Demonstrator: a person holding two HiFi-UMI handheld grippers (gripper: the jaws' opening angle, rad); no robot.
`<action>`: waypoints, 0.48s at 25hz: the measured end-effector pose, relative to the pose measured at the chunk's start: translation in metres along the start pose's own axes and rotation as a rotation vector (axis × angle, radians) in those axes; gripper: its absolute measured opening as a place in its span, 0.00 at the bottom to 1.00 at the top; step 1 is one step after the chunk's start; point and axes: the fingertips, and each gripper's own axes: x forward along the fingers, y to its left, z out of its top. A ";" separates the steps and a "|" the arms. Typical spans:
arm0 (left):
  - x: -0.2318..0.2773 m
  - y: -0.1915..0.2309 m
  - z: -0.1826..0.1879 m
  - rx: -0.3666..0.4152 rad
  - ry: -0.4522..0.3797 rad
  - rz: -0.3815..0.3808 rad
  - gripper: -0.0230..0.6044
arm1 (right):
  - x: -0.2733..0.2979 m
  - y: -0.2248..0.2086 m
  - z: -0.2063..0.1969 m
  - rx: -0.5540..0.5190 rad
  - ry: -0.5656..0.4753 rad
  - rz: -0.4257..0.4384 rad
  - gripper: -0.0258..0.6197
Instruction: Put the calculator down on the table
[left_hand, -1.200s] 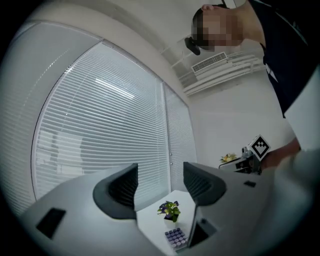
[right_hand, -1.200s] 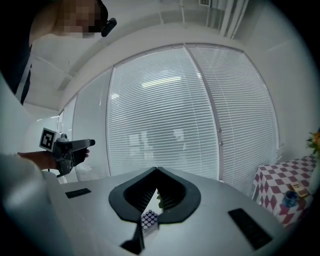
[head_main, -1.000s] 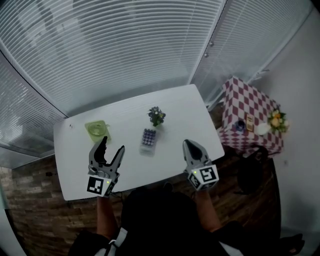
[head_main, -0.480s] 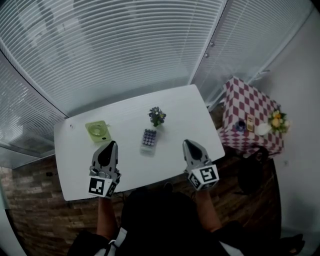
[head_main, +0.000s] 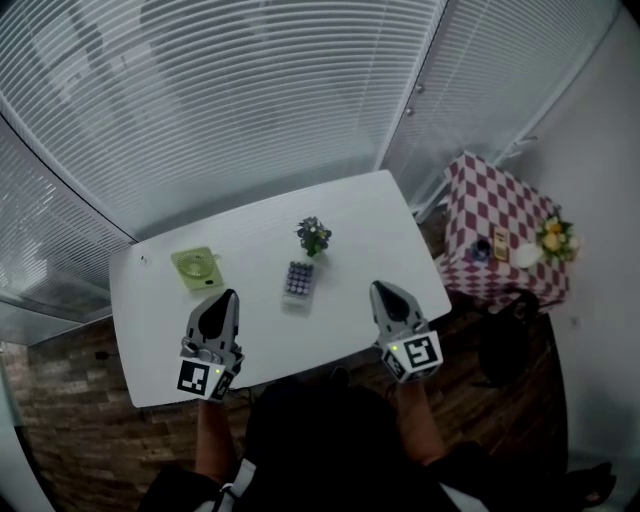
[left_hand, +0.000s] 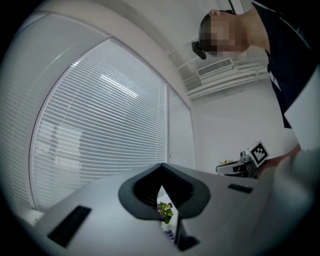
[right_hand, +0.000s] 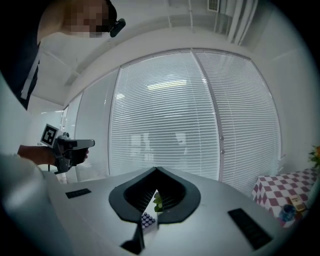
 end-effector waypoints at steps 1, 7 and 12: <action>0.000 0.001 0.000 -0.001 -0.002 0.001 0.05 | -0.001 -0.001 0.001 -0.006 0.001 -0.001 0.05; -0.003 0.004 -0.003 0.018 0.030 0.015 0.05 | -0.004 -0.002 0.003 -0.016 -0.001 0.000 0.05; -0.002 0.004 -0.001 0.007 0.011 0.024 0.05 | -0.006 -0.005 0.001 -0.022 0.000 -0.005 0.05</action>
